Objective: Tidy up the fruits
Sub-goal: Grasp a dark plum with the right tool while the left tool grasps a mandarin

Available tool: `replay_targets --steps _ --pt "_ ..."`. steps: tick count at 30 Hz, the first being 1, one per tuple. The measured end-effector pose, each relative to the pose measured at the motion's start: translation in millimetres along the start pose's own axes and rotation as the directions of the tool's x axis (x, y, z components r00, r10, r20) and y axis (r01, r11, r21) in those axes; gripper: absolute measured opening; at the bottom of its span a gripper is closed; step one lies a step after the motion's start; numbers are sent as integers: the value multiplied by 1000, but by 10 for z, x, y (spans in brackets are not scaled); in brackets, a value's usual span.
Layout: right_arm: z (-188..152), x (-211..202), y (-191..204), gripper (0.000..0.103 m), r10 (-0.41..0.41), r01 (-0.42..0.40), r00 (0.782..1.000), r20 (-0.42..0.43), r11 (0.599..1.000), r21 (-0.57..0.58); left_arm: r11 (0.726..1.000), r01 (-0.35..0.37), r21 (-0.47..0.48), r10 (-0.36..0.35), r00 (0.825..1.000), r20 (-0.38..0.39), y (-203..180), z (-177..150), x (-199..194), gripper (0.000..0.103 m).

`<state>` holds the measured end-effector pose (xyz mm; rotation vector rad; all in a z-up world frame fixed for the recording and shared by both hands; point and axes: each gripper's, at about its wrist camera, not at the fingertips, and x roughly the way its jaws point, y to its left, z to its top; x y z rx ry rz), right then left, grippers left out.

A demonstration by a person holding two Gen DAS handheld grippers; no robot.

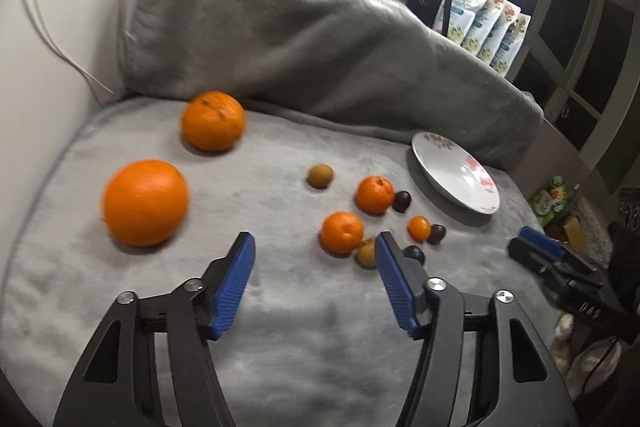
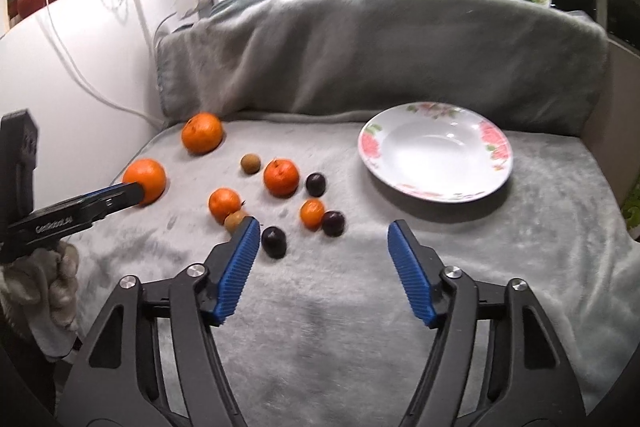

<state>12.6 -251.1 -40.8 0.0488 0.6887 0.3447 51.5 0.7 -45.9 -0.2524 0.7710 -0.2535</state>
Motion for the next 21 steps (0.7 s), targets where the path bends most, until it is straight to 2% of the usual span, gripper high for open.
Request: replay_targets --steps 6,10,18,21 --pt "-8 262 156 65 57 -60 997 -59 997 -49 996 83 -36 -85 993 -76 -30 33 326 51" --pt "-17 468 254 56 83 -91 991 -106 993 -77 993 106 -47 -111 987 -114 -65 50 479 48" --pt "-51 754 331 51 107 -125 978 -177 988 -92 994 98 -49 -104 984 -146 -49 117 653 47" --pt "-53 819 332 46 113 -133 974 -196 987 -91 994 100 -53 -107 981 -160 -30 119 711 46"
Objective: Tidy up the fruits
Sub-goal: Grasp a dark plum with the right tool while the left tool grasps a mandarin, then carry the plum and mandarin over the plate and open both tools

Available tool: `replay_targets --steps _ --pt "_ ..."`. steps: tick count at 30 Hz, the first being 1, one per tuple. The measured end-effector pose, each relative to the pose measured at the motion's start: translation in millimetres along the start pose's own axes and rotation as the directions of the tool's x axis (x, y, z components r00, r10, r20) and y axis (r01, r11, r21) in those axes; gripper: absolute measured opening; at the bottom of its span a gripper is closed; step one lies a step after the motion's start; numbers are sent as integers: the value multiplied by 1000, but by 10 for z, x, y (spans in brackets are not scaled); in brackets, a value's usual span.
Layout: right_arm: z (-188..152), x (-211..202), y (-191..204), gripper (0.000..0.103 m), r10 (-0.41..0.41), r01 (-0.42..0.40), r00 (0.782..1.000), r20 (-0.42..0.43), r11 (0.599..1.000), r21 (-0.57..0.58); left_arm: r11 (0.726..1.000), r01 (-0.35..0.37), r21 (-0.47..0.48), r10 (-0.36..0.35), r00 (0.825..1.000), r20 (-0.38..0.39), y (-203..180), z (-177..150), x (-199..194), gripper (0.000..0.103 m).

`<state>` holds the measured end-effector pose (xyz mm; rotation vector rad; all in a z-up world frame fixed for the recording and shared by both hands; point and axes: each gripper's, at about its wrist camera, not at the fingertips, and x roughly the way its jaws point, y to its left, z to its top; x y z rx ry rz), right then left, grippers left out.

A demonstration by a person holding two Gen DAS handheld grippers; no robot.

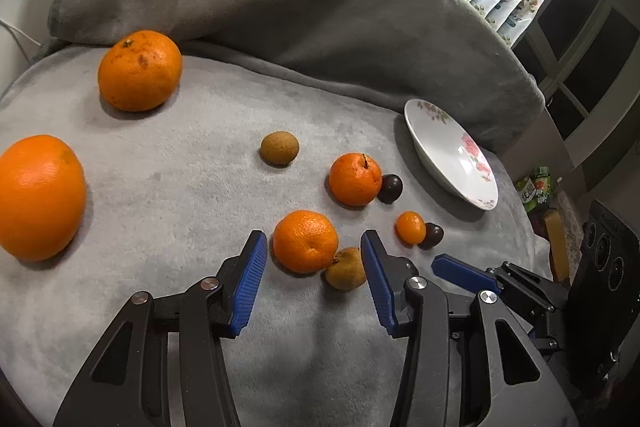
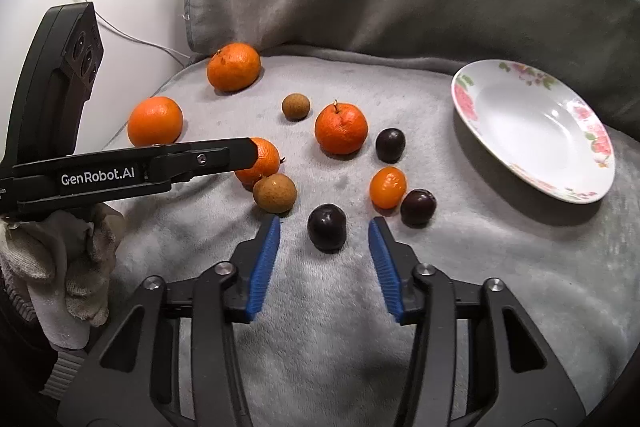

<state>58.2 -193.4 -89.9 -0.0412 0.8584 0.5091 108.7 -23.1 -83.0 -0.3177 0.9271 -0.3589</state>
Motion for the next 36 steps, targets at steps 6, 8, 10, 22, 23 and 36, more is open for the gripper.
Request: replay_targets --steps 6,8,10,22,23,36 --pt "39 103 -23 45 -1 1 999 -34 1000 9 1000 -4 -5 4 1000 -27 19 3 111 40" --pt "52 130 -25 42 0 0 999 -42 1000 8 1000 -8 -12 8 999 -32 38 5 143 36" --pt "57 159 -30 37 2 -2 999 -54 1000 8 1000 -5 -16 5 1000 -29 56 8 149 36" --pt "63 223 -62 24 10 -8 997 -70 1000 24 1000 -14 -11 14 1000 -4 54 24 64 35" --pt "66 199 -75 24 13 -11 998 -62 999 31 1000 -14 -10 14 1000 2 48 29 41 35" --pt "185 -409 -440 24 -57 49 994 89 995 87 999 17 50 -19 999 49 -326 199 -31 35"
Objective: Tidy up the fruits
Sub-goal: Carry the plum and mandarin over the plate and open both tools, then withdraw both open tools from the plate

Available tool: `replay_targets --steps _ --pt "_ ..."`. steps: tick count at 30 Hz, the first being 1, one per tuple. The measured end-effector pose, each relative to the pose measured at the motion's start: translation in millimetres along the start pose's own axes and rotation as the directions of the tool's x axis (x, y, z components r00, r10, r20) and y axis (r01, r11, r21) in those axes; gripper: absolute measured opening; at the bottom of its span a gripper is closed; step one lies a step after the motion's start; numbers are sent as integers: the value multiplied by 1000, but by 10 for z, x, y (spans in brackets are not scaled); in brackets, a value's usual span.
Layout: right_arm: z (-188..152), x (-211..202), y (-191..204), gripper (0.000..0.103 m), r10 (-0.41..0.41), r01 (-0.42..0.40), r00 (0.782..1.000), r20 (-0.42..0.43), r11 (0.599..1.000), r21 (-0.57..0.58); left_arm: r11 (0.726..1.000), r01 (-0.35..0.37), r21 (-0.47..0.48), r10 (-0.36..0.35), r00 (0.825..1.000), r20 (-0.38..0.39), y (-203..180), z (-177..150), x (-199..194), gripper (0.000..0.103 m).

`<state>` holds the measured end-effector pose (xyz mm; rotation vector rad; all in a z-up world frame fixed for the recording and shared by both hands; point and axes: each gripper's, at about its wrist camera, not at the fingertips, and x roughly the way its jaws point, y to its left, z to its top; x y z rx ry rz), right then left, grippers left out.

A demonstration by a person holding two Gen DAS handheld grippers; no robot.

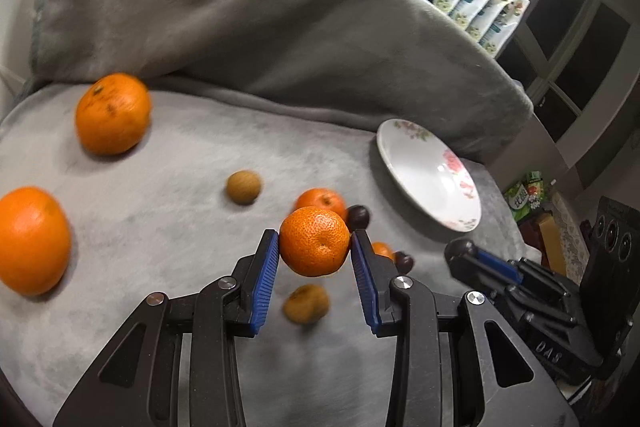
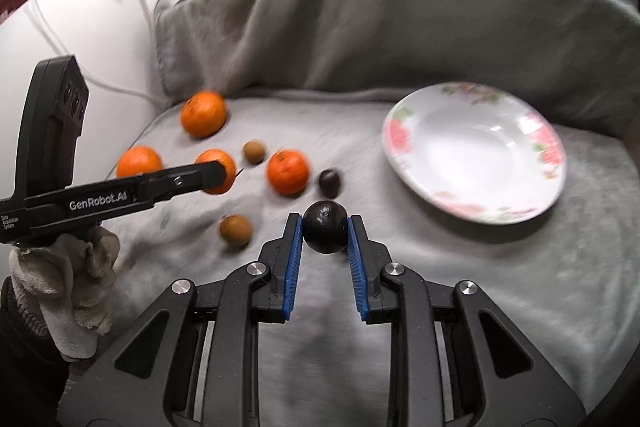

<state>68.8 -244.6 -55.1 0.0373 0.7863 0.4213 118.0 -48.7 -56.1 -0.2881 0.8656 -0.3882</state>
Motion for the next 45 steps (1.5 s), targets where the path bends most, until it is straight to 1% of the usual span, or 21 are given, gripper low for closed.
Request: replay_targets --steps 4,10,14,19,22,27,35,37,38,39,40,41,45 --pt "63 -103 -214 24 -45 45 999 26 999 20 999 18 40 -18 1000 1 -204 73 86 35" --pt "133 -182 -596 24 -118 116 992 38 992 50 994 42 105 -41 999 -5 -546 158 235 35" --pt "194 -155 -816 24 -159 157 987 33 986 59 987 50 153 -48 999 -12 -777 206 369 35" --pt "245 -88 -1071 24 -195 193 981 22 979 66 980 50 193 -44 998 -33 -958 232 557 35" --pt "276 -35 -1174 24 -207 205 978 13 976 72 979 53 195 -46 998 -42 -1021 258 640 35" --pt "286 10 -1281 24 -203 201 979 6 976 86 975 48 218 -39 998 -49 -1104 284 720 36" --pt "290 56 -1325 24 -205 203 979 6 974 96 972 41 232 -29 998 -56 -1141 299 777 36" --pt "296 58 -1325 24 -207 206 978 8 974 97 971 35 235 -24 998 -51 -1140 304 772 39" --pt "301 57 -1330 29 -211 209 978 8 973 98 970 32 239 -22 999 -45 -1148 308 764 40" --pt "304 53 -1332 35 -214 212 977 10 972 98 969 29 245 -20 999 -38 -1153 312 744 45" --pt "308 40 -1332 47 -216 214 976 15 972 100 968 28 249 -20 999 -33 -1163 316 732 49" --pt "312 17 -1328 56 -220 216 975 25 971 102 967 26 253 -20 999 -27 -1172 318 718 50" --pt "338 -41 -1316 61 -234 229 971 46 968 99 967 20 256 -17 1000 -14 -1168 337 669 50"
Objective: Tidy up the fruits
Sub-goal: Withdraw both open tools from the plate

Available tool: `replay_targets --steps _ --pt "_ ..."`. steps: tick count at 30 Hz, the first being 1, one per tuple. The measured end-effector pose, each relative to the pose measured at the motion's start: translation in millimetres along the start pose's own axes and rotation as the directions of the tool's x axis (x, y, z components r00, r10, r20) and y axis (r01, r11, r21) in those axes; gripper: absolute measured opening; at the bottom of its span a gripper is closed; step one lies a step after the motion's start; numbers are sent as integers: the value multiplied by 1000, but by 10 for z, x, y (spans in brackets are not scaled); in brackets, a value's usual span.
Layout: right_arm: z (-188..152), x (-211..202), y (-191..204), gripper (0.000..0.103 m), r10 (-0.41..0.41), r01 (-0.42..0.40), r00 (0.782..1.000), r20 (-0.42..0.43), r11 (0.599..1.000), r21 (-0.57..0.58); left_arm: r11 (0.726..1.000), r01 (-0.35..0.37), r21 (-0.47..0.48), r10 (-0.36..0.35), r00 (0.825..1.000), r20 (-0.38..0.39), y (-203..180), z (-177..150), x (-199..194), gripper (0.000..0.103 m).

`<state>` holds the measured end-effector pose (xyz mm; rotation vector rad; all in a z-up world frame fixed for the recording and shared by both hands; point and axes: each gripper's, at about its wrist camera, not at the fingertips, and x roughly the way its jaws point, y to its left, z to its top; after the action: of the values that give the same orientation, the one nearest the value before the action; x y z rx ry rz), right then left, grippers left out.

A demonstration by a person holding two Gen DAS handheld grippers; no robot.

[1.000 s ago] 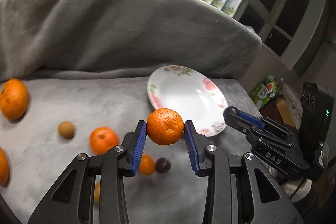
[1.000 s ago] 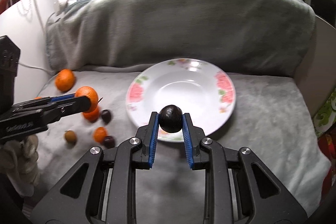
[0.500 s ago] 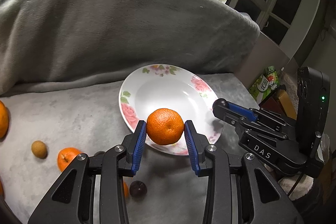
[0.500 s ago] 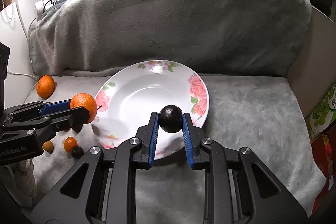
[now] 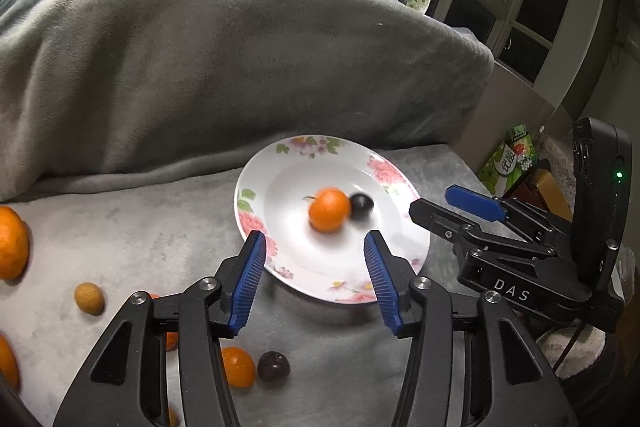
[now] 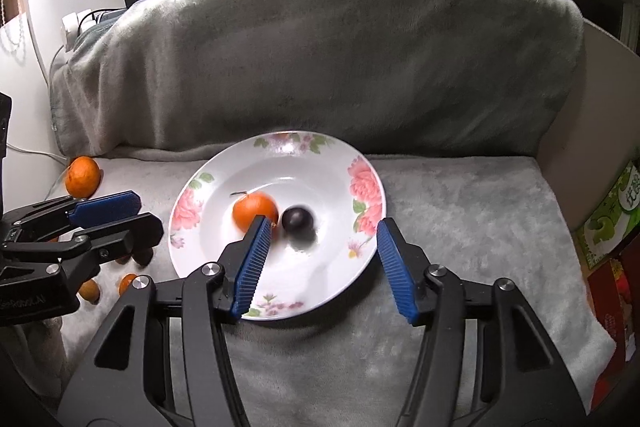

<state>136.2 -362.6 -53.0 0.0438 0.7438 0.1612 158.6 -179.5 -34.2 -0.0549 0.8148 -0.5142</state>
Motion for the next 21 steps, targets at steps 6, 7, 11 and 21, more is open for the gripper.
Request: replay_targets --steps 6,7,11,21 --pt "14 -70 18 81 -24 25 999 21 1000 -9 1000 -2 -4 2 1000 12 14 -9 -71 54" --pt "16 -82 27 83 -27 28 999 23 1000 -11 1000 -2 -7 2 1000 14 12 -9 -83 54" --pt "38 -140 73 88 -21 21 999 30 1000 -19 1000 11 -19 -10 999 33 27 -19 -177 56" --pt "72 -294 271 92 -2 4 998 57 999 -35 1000 -13 -10 14 996 91 83 -111 -481 63"
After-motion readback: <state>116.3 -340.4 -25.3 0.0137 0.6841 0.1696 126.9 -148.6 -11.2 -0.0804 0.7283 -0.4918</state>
